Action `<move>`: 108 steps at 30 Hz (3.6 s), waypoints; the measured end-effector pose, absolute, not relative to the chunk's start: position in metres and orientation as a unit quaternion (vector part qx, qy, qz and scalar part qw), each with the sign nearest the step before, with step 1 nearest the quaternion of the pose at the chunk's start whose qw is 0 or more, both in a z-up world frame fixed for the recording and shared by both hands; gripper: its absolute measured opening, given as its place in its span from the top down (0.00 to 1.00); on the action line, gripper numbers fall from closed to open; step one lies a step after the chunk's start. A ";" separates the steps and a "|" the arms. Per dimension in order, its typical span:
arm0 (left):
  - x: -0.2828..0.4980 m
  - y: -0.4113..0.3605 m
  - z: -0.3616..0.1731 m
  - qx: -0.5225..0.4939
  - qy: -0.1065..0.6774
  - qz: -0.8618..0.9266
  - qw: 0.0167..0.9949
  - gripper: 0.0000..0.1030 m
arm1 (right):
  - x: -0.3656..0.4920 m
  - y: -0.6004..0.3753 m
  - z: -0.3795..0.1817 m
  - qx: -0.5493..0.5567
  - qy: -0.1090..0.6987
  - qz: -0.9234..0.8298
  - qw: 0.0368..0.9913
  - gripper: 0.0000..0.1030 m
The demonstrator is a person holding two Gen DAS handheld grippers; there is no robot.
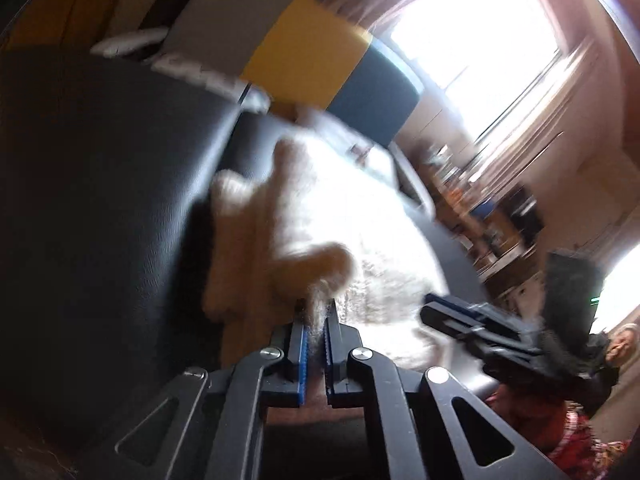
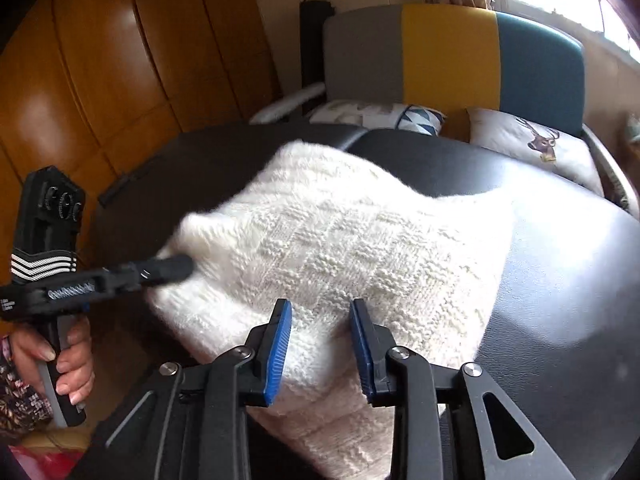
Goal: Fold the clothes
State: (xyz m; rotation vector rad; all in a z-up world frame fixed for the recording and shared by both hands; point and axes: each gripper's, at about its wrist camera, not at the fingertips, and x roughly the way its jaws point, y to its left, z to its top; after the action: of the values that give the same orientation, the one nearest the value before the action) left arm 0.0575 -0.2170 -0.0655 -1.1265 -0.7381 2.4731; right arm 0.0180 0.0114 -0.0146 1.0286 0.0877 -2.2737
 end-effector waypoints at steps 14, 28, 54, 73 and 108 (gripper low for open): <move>0.064 -0.243 -0.102 -0.435 -0.246 0.860 0.105 0.94 | 0.022 -0.024 -0.059 0.385 0.139 -0.842 0.352 0.66; 0.051 -0.216 -0.086 -0.459 -0.154 0.871 0.085 0.92 | 0.005 -0.036 -0.068 0.419 0.212 -0.833 0.293 0.66; -0.007 -0.083 -0.093 -0.467 -0.193 0.842 0.189 0.91 | -0.031 0.127 -0.051 0.431 0.050 -0.889 0.143 0.64; -0.059 0.033 0.004 -0.374 0.029 0.905 0.203 0.83 | -0.087 0.162 -0.038 0.413 -0.034 -0.905 0.098 0.56; -0.075 -0.060 -0.073 -0.440 0.007 0.893 0.097 0.86 | -0.096 0.081 -0.056 0.449 0.045 -0.873 0.182 0.53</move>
State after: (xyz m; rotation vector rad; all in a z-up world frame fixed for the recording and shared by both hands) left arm -0.0751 -0.0598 -0.0732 -1.3020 0.0219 2.6441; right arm -0.0964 0.0815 -0.0561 1.2689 0.1261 -2.4661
